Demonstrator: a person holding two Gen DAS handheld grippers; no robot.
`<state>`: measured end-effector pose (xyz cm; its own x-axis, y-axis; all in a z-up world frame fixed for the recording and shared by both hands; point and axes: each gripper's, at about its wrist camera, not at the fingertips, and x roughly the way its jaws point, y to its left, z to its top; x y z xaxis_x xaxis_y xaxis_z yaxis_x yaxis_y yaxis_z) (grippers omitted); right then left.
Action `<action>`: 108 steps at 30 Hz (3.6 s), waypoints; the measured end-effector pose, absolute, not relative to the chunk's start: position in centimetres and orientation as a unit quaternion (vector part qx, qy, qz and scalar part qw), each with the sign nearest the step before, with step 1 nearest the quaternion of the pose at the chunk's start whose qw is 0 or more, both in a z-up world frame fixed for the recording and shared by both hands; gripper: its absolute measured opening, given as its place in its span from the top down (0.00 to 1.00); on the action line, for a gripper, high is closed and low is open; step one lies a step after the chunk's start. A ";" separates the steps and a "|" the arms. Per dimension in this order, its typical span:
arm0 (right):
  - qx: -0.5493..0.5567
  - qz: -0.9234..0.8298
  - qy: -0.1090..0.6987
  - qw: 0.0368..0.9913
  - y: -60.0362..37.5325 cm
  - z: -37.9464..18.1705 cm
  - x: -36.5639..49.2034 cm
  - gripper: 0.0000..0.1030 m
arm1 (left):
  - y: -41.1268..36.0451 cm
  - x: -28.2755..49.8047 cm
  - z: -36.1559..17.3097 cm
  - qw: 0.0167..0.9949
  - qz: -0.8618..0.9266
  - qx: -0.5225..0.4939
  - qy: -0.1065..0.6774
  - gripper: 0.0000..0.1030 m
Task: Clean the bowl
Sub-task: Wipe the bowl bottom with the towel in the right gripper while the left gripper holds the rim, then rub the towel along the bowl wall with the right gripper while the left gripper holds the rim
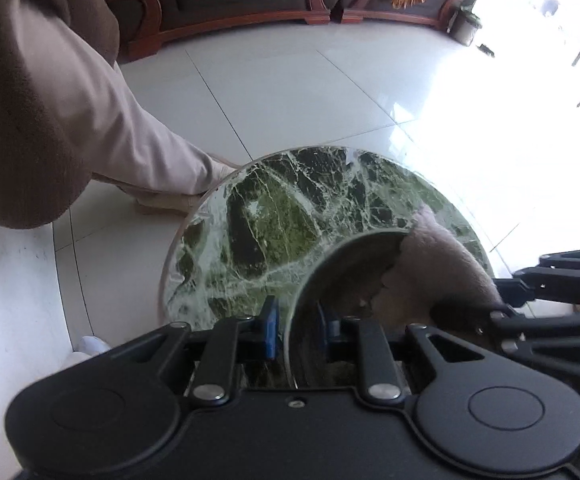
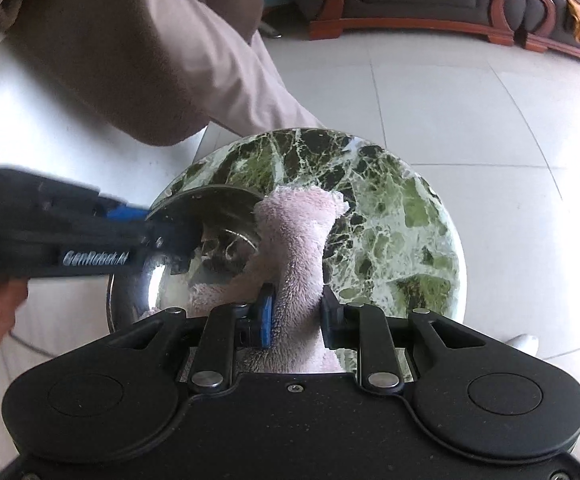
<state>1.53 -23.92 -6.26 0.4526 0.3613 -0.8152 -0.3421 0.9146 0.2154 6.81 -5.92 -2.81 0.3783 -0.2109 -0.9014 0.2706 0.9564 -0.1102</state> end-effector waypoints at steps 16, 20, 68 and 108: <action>-0.182 0.316 0.433 0.824 -20.1 -4.3 4.5 0.79 | -5.5 7.0 -3.3 0.805 -0.173 0.031 0.567 0.85; -0.172 0.305 0.436 0.829 -20.2 -4.5 4.8 0.79 | -5.4 6.0 -3.5 0.811 -0.160 0.019 0.562 0.85; 0.077 0.148 0.471 0.866 -24.9 -6.5 -0.4 0.79 | -5.9 4.7 -2.4 0.835 -0.114 -0.021 0.537 0.82; -0.096 0.241 0.464 0.847 -21.9 -5.6 2.1 0.80 | -6.0 6.2 -3.3 0.815 -0.150 0.016 0.559 0.82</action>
